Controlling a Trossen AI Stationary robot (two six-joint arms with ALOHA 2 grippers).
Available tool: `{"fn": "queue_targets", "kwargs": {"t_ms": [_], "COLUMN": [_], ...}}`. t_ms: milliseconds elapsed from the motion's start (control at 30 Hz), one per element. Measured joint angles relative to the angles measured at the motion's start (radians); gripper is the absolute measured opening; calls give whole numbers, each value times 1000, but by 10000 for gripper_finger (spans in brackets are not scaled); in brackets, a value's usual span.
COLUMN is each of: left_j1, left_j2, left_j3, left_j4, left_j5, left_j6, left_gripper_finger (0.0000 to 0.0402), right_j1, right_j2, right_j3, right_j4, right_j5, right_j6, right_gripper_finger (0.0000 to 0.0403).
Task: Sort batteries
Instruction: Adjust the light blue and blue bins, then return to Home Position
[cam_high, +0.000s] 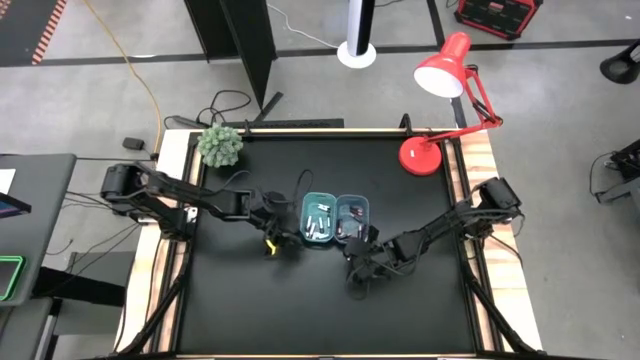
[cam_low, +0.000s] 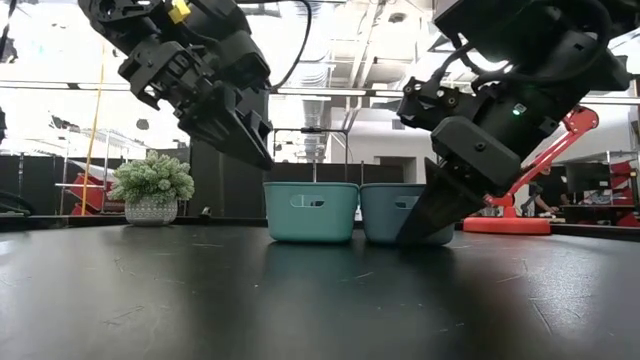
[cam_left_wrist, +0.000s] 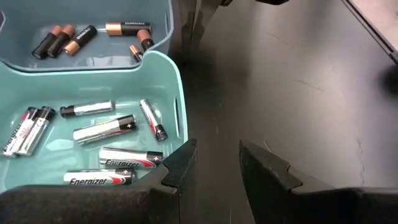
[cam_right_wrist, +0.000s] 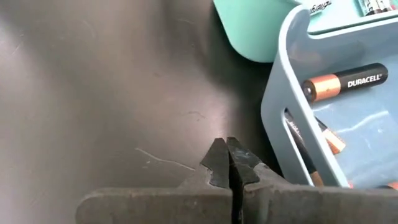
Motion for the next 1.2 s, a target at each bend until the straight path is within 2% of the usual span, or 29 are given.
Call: {"fn": "queue_targets", "kwargs": {"t_ms": [400, 667, 800, 900, 1000, 1100, 1200], "left_j1": [0, 0, -1, -1, -1, -3, -3], "left_j2": [-86, -256, -429, -599, -795, -998, -1188], "left_j3": [0, 0, -59, -140, -244, -354, -450], "left_j4": [-80, -179, -171, -142, -102, -99, -144], "left_j5": [-8, -31, -70, -122, -137, -194, -260], "left_j6": [-3, 10, 12, 5, -18, -43, -48], "left_gripper_finger": [112, 101, 70, 38, 8, 2, 1], "right_j1": [-26, 70, 137, 194, 257, 304, 304], "right_j2": [0, -6, -55, -122, -202, -293, -396], "right_j3": [0, -1, -1, -1, -1, -1, -25], "right_j4": [-12, -10, -18, -14, 5, 10, 31], "right_j5": [1, 1, 15, 49, 149, 255, 275], "right_j6": [-10, -6, 0, -47, -163, -314, -447], "right_gripper_finger": [0, 13, 20, 6, 4, 2, 1]}}
